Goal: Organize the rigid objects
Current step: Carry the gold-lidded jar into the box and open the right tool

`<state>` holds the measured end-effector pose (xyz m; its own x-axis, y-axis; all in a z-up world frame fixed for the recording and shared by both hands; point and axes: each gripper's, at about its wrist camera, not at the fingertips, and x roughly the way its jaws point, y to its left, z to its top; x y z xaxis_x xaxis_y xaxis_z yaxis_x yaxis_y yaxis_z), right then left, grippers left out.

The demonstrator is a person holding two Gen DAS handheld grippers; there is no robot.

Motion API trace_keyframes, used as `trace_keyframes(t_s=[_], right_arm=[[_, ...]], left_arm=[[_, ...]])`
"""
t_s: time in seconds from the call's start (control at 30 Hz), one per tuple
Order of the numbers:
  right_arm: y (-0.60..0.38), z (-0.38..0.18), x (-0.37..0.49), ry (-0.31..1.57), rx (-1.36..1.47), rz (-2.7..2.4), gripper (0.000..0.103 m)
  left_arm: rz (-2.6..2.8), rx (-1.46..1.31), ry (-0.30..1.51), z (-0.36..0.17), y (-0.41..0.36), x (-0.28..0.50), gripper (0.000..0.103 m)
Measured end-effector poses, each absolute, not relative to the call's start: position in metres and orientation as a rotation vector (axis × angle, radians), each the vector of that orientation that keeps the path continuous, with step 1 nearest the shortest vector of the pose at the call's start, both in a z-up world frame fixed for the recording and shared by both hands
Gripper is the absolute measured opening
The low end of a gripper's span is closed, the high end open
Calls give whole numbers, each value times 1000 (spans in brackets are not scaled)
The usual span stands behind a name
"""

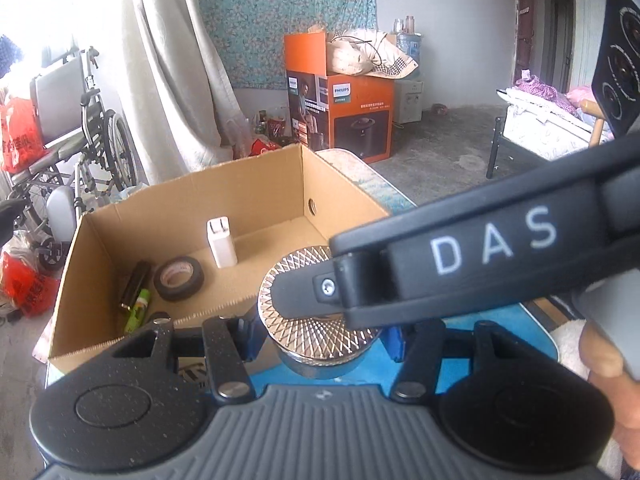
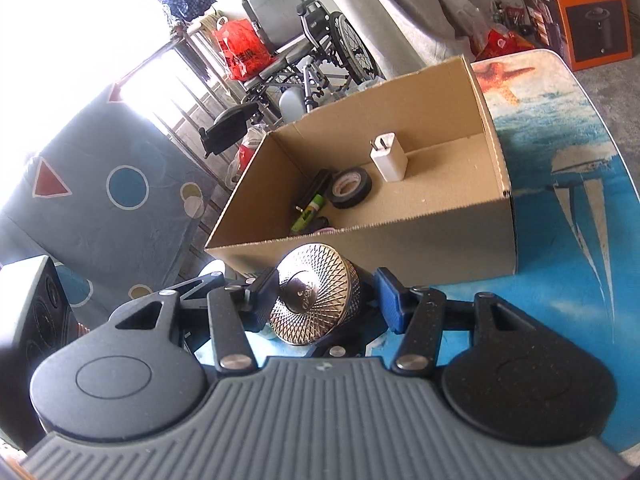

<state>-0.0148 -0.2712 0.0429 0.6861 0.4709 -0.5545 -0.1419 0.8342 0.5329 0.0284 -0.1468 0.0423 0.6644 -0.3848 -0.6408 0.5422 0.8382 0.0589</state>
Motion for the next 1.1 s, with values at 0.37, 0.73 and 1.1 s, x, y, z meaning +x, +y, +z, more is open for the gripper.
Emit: trace_keyframes(t_s=[0.37,0.73,1.1], right_arm=[[-307,82,114,840,440,347,54],[-313,38,233,1019,357,341,54],[-301,23,271,1050,208,346,52]], left_arm=[[-524,180,832,60,-194,153,57],[-467,8,1027,16,-196,248,57],[-441,-70,1084,-8,-200,278,57]])
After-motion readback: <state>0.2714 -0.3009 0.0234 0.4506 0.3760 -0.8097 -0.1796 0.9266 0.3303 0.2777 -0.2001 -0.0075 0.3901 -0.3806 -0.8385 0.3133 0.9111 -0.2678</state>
